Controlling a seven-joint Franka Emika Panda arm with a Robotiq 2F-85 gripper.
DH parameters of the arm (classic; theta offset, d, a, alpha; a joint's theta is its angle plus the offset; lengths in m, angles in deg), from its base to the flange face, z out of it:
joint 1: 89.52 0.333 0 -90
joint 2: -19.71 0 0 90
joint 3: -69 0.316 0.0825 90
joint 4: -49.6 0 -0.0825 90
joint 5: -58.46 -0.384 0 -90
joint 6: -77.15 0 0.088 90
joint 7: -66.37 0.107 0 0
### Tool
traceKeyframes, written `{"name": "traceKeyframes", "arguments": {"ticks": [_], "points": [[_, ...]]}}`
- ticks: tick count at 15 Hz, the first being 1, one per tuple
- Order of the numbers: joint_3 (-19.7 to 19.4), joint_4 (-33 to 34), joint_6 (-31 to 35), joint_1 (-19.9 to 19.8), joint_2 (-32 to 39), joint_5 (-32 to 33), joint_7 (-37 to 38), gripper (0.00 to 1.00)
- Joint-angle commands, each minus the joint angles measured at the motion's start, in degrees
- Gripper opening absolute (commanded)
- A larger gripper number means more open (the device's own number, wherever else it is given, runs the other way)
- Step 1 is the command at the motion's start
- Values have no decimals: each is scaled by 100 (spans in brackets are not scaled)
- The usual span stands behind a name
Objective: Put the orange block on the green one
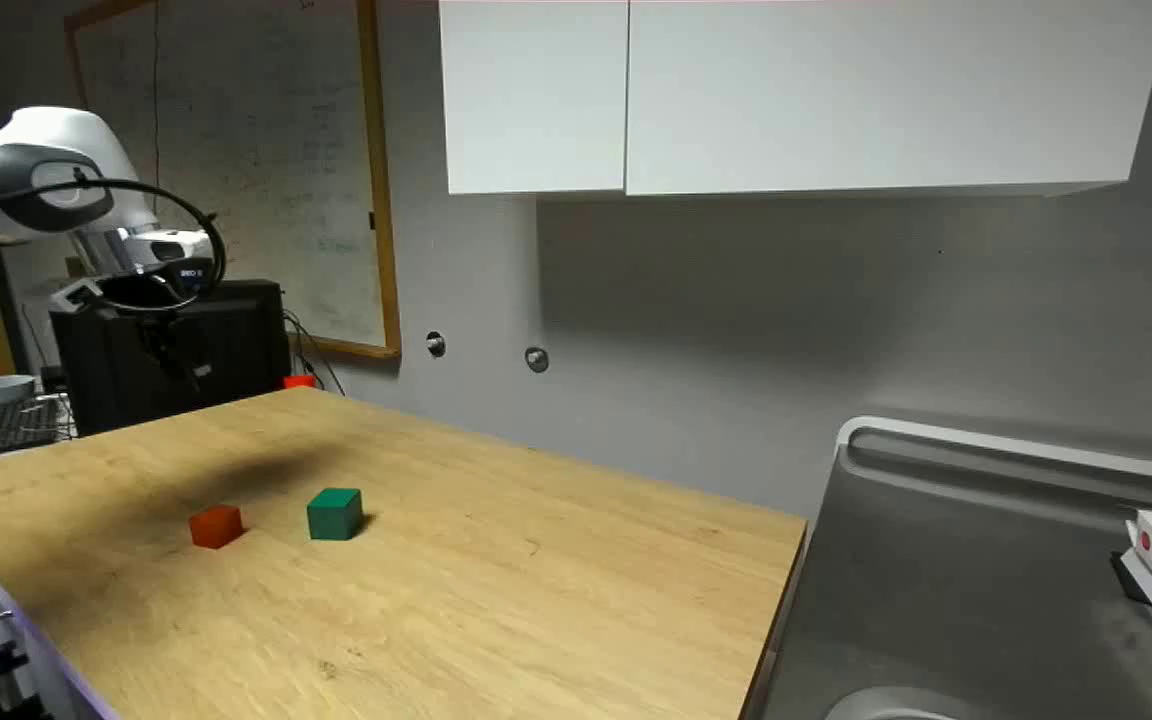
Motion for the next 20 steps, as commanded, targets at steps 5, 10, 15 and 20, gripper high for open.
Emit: {"name": "traceKeyframes", "arguments": {"ticks": [5, 10, 15, 20], "points": [[-169, 5, -15, 164, 14, 78, 50, 100], [-229, -1, 0, 75, 80, 168, 123, 100], [-677, -174, 74, 22, 267, -74, 73, 100], [-1173, -574, 85, 59, 449, -770, 19, 100]]}}
